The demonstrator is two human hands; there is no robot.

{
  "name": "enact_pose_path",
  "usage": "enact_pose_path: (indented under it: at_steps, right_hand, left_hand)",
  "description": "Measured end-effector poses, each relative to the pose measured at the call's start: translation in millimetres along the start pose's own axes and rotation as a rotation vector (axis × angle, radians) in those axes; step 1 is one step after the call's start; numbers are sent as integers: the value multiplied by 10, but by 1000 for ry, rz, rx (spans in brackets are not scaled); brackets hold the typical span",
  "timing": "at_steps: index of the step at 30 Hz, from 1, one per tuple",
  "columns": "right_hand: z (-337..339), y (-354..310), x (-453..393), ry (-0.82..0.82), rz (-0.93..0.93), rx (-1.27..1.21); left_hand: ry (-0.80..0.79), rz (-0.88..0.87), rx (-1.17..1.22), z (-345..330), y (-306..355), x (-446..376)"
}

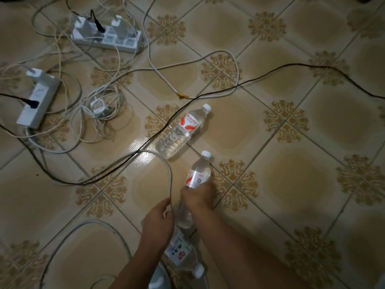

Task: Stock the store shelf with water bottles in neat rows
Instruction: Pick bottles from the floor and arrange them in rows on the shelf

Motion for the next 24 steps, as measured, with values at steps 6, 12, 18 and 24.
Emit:
enact_pose_path:
  at_steps: [6,12,18,24]
  right_hand:
    - [627,95,57,-132,7,-230]
    - [2181,-410,391,-116,246,-313]
    - [4468,-708,951,123,370,-401]
    - [6853,-322,2256,450,464,-473]
  left_hand:
    - [-118,14,150,-263,564,61]
    - [-294,-62,394,-592,1902,643]
    - [-540,-269,521,-981,3778,2058]
    - [-824,-540,588,-1428,5124,4083]
Point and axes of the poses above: each hand's wrist, its own x-axis away from the middle knuckle, its own z-axis out of the back of the hand, y = z × x, the point moved 10 cm from there along -x, towards the middle knuckle, and after that the axes turned 5 degrees about y, right-handed, at the moved point
